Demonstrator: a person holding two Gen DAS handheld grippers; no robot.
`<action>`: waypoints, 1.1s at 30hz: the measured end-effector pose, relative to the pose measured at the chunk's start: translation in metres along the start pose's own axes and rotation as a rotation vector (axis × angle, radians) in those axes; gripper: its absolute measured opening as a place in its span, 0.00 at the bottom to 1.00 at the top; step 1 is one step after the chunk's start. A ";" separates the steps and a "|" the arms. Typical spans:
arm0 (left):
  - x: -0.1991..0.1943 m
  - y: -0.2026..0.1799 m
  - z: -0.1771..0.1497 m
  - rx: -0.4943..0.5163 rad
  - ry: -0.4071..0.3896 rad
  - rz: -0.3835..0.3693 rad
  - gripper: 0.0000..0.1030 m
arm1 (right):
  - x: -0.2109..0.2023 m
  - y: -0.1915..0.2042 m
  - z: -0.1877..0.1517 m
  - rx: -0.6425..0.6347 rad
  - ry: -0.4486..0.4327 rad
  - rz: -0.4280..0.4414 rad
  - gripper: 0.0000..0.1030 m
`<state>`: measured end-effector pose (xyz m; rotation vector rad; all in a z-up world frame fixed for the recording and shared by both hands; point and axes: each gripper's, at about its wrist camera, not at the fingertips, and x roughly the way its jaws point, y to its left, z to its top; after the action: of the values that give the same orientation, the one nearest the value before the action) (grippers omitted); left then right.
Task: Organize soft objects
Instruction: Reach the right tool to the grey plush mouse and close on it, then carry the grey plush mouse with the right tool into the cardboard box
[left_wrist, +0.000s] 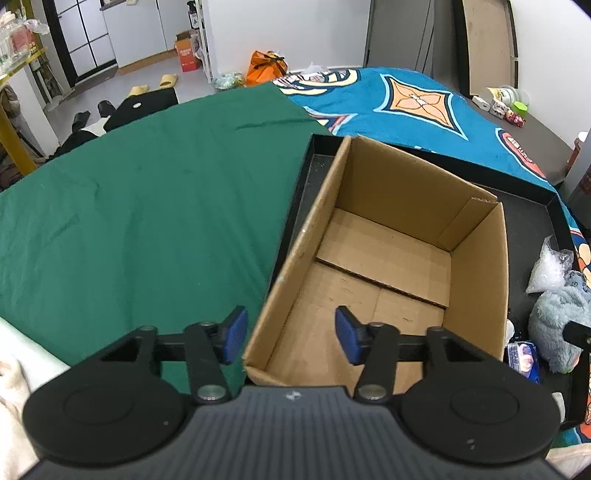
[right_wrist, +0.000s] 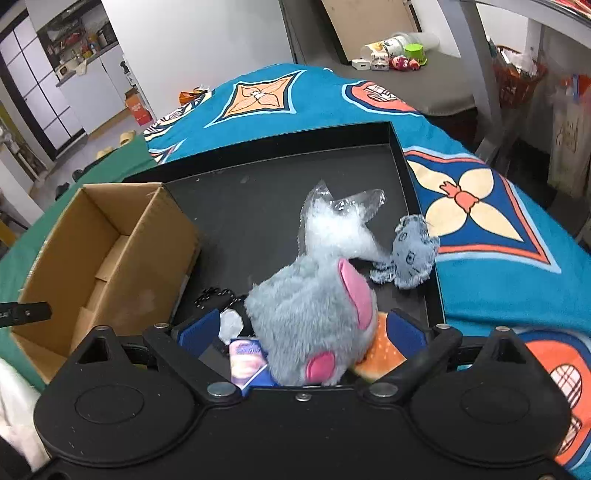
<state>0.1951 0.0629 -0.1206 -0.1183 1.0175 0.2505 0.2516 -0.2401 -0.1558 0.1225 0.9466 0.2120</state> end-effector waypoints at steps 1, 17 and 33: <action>0.000 -0.002 -0.001 0.007 -0.002 0.016 0.45 | 0.002 0.001 0.000 -0.004 -0.001 0.001 0.93; -0.014 -0.009 -0.021 -0.017 0.011 0.028 0.11 | -0.001 0.003 -0.009 -0.068 -0.030 -0.029 0.50; -0.010 -0.014 -0.018 -0.007 -0.022 0.055 0.14 | -0.040 0.029 0.005 -0.128 -0.120 -0.027 0.49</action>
<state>0.1789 0.0439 -0.1215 -0.0937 0.9986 0.3046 0.2297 -0.2209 -0.1158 0.0044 0.8124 0.2370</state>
